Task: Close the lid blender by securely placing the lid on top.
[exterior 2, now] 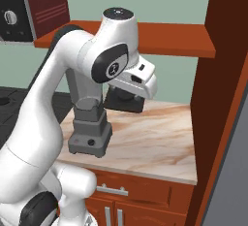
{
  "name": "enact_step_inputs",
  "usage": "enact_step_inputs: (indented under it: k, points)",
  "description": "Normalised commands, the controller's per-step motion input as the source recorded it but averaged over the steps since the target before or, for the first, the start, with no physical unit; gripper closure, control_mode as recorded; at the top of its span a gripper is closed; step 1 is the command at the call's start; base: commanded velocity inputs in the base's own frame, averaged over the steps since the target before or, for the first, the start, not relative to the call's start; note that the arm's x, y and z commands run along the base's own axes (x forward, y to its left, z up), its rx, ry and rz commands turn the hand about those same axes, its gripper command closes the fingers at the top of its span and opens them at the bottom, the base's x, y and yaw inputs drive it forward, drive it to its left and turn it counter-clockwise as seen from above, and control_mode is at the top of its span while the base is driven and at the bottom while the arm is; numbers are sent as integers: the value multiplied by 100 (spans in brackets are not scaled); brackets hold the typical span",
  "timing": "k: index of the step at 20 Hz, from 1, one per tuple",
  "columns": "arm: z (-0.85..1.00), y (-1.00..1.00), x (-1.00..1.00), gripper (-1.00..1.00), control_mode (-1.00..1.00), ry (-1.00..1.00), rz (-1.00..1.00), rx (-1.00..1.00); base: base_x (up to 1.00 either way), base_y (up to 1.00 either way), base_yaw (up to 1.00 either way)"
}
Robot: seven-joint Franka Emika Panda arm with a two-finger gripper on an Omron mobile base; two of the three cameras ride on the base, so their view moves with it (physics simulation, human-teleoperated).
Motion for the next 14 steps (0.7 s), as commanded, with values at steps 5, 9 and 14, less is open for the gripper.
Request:
enact_step_inputs:
  k: [5,9,14]
  points:
    - [95,30,-1,100,-100,-7,0,0,0,0,0]
    - [43,38,32,100,-100,-9,0,2,0,0,0]
    - [12,36,7,100,-100,-14,0,0,0,0,0]
